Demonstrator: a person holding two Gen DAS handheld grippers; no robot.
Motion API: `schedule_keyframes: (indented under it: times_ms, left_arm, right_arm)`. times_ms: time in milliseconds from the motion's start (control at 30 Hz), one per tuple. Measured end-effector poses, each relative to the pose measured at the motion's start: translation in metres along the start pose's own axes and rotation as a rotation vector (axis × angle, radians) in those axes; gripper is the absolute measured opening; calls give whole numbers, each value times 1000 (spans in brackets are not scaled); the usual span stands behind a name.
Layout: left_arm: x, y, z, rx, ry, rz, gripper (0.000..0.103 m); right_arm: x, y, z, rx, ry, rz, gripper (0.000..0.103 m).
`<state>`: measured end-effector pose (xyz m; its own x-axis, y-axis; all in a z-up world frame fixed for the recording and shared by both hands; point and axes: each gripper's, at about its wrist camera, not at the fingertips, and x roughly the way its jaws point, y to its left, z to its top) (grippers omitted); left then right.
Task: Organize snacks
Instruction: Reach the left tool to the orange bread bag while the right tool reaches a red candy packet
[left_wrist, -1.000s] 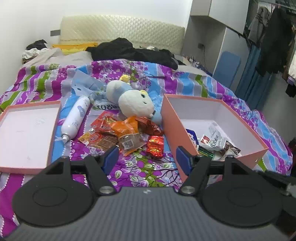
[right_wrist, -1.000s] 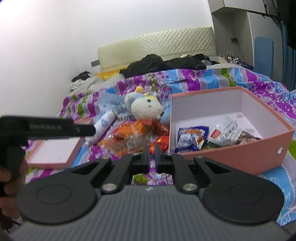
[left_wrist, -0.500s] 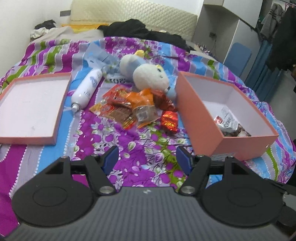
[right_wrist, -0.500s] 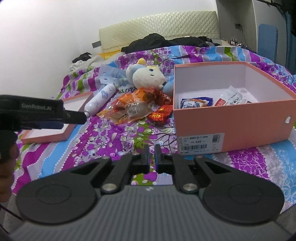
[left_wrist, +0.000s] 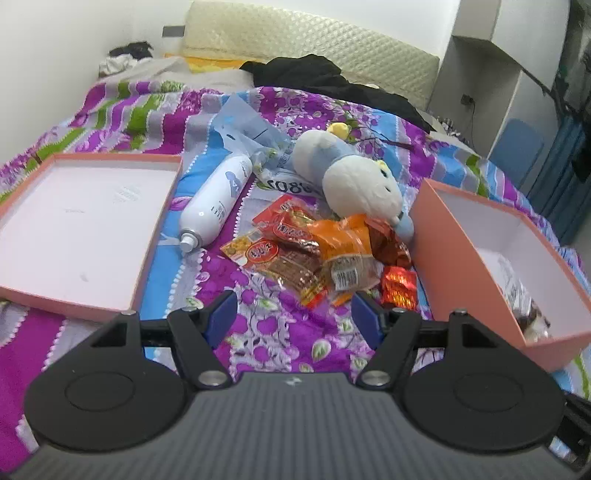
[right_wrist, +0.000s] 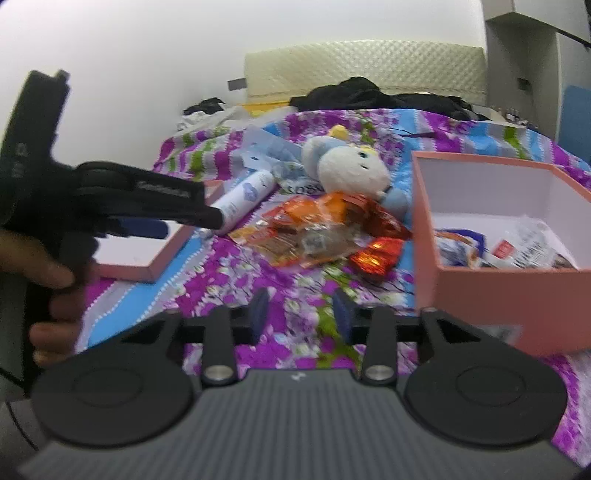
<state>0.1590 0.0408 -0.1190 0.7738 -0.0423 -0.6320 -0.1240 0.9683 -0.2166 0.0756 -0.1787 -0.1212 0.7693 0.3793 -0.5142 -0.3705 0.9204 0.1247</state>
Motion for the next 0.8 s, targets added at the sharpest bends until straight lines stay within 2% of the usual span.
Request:
schedule_keyframes:
  times_ms: [67, 133, 200, 367, 600, 667, 733, 800]
  left_arm:
    - [13, 6, 5, -17, 13, -18, 74]
    - [27, 12, 10, -24, 28, -22, 75]
    - [43, 16, 14, -29, 48, -37, 77]
    - [85, 26, 28, -78, 98, -108, 77]
    - [139, 16, 41, -45, 160, -206, 77]
    - [153, 13, 42, -40, 176, -231, 77]
    - [165, 10, 42, -36, 195, -253, 77]
    - [176, 9, 41, -39, 208, -257, 76]
  right_arm:
    - [13, 4, 3, -14, -2, 6, 58]
    - [26, 6, 5, -28, -10, -4, 77]
    - [42, 6, 7, -30, -8, -23, 81]
    - [82, 3, 11, -41, 4, -86, 80]
    - [134, 1, 12, -114, 58, -270, 73]
    - [143, -3, 13, -123, 66, -302, 73]
    - [154, -7, 13, -142, 76, -328, 67]
    - [164, -9, 14, -155, 89, -343, 67]
